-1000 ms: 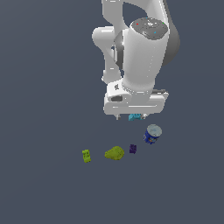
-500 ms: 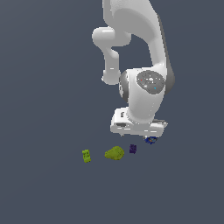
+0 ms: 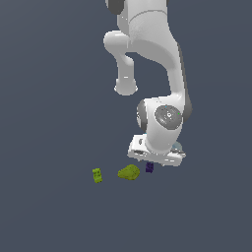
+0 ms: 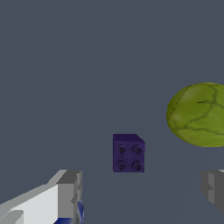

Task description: Pick up a designated object from a clutter of objects.

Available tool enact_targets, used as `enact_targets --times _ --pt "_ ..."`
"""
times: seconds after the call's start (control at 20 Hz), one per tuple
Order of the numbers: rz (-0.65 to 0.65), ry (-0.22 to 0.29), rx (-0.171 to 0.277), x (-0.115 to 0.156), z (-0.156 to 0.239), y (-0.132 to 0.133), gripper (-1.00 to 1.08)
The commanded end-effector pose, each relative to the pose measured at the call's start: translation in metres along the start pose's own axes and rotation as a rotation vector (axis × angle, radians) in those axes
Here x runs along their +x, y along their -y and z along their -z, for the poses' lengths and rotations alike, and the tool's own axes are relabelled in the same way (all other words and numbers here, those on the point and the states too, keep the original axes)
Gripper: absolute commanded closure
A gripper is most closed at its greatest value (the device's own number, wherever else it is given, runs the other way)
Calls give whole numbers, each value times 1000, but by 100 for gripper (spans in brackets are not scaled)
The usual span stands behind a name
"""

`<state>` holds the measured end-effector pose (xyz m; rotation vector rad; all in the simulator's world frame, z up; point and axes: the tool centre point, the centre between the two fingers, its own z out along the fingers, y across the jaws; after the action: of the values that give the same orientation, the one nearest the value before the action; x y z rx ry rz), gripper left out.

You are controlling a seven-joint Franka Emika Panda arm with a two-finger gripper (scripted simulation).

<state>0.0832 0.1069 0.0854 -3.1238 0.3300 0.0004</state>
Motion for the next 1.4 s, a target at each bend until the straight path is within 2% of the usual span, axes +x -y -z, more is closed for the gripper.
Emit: enact_targets --times 0.0,0.4,0.85,1.15,1.2,1.35 --pt "-13 -1 0 1 -9 2 -92" --pt "-17 1 -1 0 -15 2 -92" --pt "-19 0 -1 -1 -54 2 -92" --pt "-20 0 0 0 -64 3 -92" --pt "-20 0 0 0 -64 3 108" --pt "-20 0 0 0 -64 3 108"
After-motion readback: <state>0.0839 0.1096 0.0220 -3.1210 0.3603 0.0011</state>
